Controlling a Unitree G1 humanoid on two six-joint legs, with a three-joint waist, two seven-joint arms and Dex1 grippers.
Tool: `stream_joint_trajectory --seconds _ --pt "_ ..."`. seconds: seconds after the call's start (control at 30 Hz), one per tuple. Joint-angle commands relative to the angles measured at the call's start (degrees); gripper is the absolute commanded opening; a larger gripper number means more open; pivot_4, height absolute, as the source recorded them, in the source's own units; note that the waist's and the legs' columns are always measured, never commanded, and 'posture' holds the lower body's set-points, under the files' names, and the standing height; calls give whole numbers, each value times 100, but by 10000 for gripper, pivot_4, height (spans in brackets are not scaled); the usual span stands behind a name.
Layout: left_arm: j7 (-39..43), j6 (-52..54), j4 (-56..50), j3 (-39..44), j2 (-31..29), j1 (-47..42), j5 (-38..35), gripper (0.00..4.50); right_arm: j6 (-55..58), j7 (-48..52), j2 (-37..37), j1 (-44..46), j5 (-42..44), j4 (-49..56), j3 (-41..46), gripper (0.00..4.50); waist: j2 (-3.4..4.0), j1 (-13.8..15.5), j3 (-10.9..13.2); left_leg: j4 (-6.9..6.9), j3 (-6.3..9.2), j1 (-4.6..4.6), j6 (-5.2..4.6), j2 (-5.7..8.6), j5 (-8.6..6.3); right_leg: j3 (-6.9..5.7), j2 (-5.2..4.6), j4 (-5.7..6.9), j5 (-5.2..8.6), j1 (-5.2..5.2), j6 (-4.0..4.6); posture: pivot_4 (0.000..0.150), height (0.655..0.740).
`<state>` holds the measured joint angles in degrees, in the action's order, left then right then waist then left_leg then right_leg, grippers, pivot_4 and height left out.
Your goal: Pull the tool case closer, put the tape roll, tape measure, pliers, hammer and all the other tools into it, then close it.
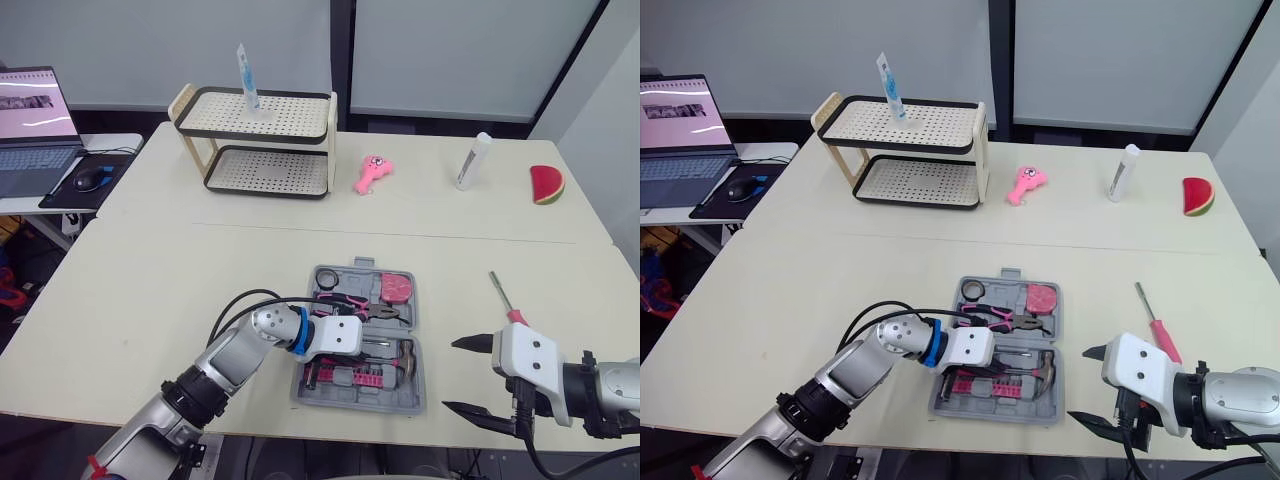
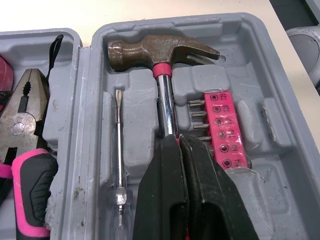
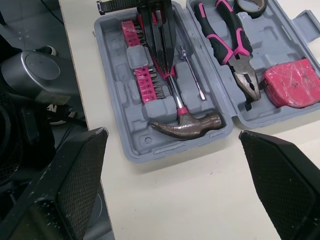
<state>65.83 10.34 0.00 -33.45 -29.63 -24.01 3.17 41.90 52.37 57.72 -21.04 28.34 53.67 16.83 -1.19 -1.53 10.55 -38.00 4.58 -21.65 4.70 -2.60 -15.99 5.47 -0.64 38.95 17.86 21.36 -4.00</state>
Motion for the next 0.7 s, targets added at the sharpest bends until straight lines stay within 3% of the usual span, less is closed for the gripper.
stream_joint_trajectory --seconds 0.03,0.3,0.5,0.7 --pt "153 159 -159 99 -174 208 -111 505 -111 17 14 46 38 120 99 45000 0 0 0 0 0 0 0 0 0 0 0 0 0 0 0 1500 7350" --pt "716 193 -1423 1513 -823 850 -1773 505 -225 -67 -225 203 139 -2 356 45000 0 -17 3 2 0 -5 0 -7 0 0 3 3 1 8 1 1500 7350" --pt "161 -76 -975 3151 -987 1406 -2374 505 -693 -58 -573 -241 -266 -434 1121 45000 -1 -6 3 3 -1 -8 0 -6 0 -3 -2 -2 1 8 0 1500 7350" --pt "-767 -86 -690 4500 -1027 2526 -2376 505 -1875 -278 -1328 -620 -893 -1522 1939 45000 0 -21 2 4 -6 -5 1 -6 -1 0 -5 0 1 10 0 1500 7350"
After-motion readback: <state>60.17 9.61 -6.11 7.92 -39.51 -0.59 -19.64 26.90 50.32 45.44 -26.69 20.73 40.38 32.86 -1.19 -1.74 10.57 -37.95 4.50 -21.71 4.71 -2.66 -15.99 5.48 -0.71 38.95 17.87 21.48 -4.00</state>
